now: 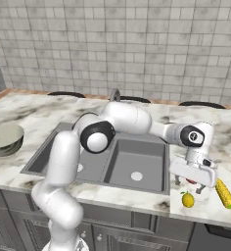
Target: There is a mixed pile of frozen fruits and vegetables on the counter. Locate all the frozen vegetables and place the items in a bowl on the counter. Take all the frozen fruits and defrost them in a running sink.
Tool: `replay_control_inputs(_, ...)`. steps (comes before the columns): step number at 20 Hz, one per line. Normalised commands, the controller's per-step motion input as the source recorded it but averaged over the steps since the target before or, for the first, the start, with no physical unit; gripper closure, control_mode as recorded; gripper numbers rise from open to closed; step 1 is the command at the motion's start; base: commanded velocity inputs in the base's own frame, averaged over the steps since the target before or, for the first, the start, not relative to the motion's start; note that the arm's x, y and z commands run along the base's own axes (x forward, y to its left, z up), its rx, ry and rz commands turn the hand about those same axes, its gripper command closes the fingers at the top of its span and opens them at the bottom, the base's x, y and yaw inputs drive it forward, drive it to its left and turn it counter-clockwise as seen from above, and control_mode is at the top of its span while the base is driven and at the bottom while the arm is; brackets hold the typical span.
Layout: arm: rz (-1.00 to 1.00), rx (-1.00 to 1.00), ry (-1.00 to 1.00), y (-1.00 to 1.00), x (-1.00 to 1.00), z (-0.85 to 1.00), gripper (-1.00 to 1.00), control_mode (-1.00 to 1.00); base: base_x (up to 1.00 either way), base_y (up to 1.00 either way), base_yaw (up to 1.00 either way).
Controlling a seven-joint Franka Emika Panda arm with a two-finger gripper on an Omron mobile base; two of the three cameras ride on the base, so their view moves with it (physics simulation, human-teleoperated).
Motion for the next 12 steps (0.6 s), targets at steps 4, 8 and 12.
replay_control_inputs(4, 0.06, 0.13, -0.12, 0.0, 0.1, -0.03, -1.0, -1.0, 0.0, 0.0, 0.0)
replay_control_inputs(8, 0.08, -0.01, 0.0, -0.01, 0.26, -0.02, -1.0, -1.0, 0.0, 0.0, 0.0)
replay_control_inputs(12, 0.11, -0.01, -0.08, -0.11, 0.46, -0.13, -1.0, -1.0, 0.0, 0.0, 0.0)
